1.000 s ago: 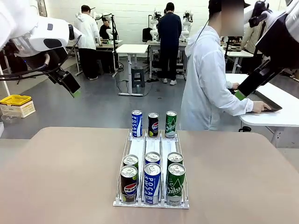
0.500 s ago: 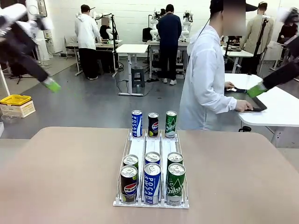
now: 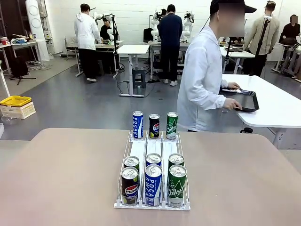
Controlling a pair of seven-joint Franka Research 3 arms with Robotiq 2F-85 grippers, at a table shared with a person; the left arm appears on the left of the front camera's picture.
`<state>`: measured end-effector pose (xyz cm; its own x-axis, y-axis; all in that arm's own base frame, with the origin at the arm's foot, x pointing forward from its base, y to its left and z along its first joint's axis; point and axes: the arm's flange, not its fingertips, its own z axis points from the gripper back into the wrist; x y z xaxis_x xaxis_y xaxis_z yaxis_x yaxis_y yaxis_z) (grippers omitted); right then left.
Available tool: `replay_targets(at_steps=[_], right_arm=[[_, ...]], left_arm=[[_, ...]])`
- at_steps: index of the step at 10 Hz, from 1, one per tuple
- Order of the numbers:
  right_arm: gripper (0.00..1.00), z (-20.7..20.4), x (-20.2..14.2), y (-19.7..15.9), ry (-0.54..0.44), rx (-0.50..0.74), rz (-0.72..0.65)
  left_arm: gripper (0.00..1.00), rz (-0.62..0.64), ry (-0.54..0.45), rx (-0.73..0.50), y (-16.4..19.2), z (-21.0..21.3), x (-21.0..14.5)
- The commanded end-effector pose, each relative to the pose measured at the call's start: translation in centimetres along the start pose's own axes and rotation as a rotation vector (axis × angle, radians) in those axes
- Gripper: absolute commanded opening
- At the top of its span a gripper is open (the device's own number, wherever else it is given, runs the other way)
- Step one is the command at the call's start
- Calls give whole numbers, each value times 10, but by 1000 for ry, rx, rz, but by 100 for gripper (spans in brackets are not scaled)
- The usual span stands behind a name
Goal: Retrieve and hand over the desired beverage to the person.
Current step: Pick up a can of the same type that the person held from the Automatic Can Dispenser.
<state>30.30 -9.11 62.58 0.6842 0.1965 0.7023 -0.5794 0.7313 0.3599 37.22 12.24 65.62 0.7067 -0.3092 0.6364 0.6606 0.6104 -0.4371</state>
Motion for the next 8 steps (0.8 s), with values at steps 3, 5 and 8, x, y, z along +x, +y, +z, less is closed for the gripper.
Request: replay_targets(at_steps=[3, 5, 8], right_arm=[[100, 30, -17, 22, -153, -36, 38], [100, 29, -7, 7, -75, -38, -10], [100, 29, -7, 7, -75, -38, -10]], left_arm=[[100, 75, -162, 106, -12, 10, -15], [100, 55, -110, 51, 5, 22, -12], [100, 55, -110, 51, 5, 22, -12]])
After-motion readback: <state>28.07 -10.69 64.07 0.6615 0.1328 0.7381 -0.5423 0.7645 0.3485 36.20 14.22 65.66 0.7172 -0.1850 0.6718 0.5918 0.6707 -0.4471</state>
